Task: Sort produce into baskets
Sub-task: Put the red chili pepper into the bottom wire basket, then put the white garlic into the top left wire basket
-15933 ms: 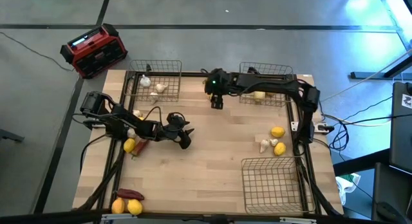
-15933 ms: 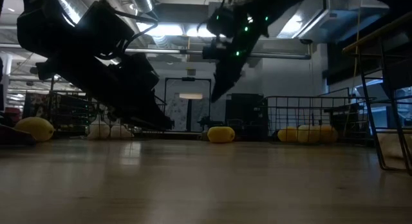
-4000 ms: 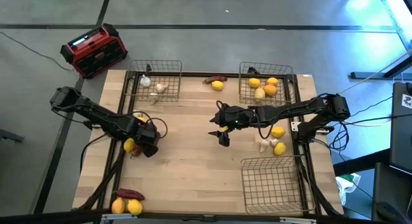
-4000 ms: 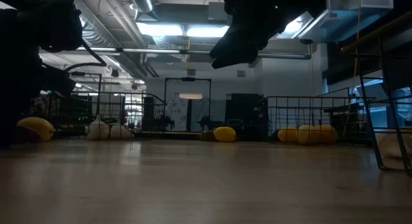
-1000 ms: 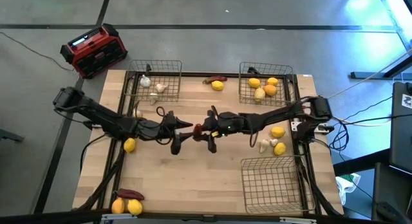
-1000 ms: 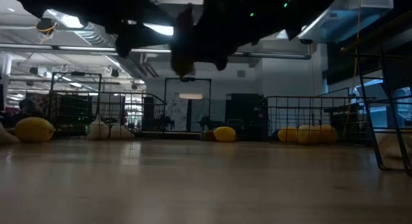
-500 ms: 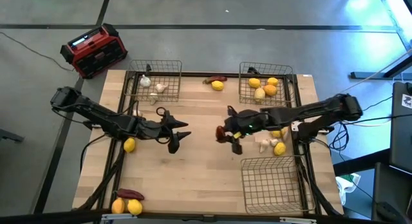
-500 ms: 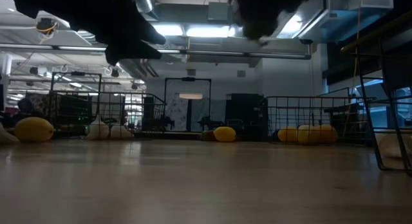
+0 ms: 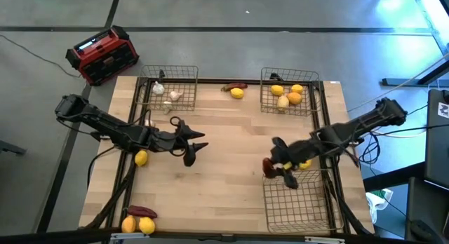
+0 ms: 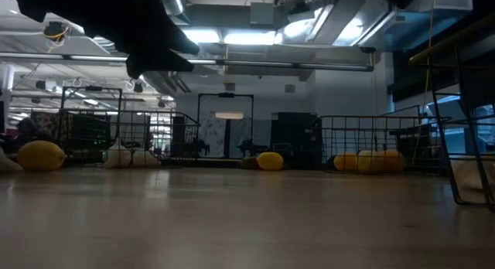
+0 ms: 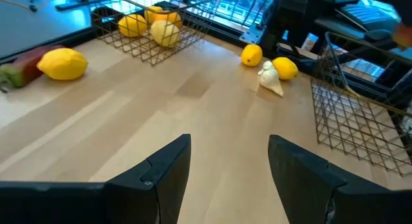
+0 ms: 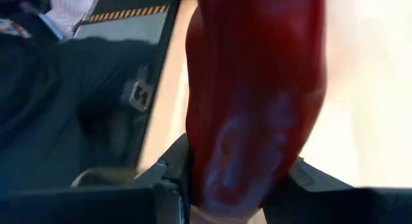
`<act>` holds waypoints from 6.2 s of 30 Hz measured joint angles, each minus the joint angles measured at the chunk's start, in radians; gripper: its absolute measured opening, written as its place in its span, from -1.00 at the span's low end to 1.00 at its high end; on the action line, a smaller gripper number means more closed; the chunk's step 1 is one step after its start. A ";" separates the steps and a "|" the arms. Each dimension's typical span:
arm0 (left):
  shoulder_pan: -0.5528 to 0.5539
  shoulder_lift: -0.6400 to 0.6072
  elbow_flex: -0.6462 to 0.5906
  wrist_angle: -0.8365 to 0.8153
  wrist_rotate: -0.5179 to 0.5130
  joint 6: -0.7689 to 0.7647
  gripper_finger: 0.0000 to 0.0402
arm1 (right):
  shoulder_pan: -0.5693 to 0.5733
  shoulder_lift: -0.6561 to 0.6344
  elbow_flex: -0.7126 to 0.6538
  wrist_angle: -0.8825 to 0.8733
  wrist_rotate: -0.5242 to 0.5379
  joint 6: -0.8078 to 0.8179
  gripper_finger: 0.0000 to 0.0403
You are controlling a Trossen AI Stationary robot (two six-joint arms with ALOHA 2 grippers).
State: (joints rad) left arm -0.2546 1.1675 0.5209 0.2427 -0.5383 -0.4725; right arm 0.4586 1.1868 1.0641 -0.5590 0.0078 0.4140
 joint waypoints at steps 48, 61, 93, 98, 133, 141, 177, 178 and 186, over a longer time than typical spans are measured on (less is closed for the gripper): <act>0.074 0.000 0.000 -0.001 -0.028 0.053 0.01 | 0.340 0.548 0.000 -0.331 -0.020 0.411 -0.41; 0.074 0.000 0.000 -0.001 -0.028 0.052 0.01 | 0.340 0.551 0.000 -0.329 0.025 0.461 -0.17; 0.074 0.000 0.000 -0.001 -0.028 0.052 0.01 | 0.329 0.421 0.242 -0.683 0.083 0.308 0.17; 0.074 0.000 0.000 -0.001 -0.028 0.052 0.01 | 0.311 0.293 0.243 -0.669 0.133 0.347 0.17; 0.073 0.000 0.000 -0.001 -0.027 0.034 0.02 | -0.299 -0.197 -0.087 -0.770 0.233 0.364 0.17; 0.073 0.000 0.000 -0.001 -0.027 0.058 0.02 | -0.499 -0.234 -0.243 -0.707 0.117 0.366 0.17; 0.074 0.000 0.000 -0.001 -0.051 0.098 0.01 | -0.543 -0.234 -0.575 -0.228 -0.335 0.261 0.17; 0.074 0.000 0.000 -0.001 -0.051 0.098 0.01 | -0.543 -0.231 -0.581 -0.222 -0.335 0.261 0.17; 0.074 0.000 0.000 -0.001 -0.051 0.097 0.01 | -0.543 -0.159 -0.597 -0.172 -0.349 0.230 0.17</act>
State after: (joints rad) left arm -0.1806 1.1679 0.5209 0.2417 -0.5894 -0.3759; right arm -0.0845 1.0282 0.4675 -0.7310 -0.3410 0.6444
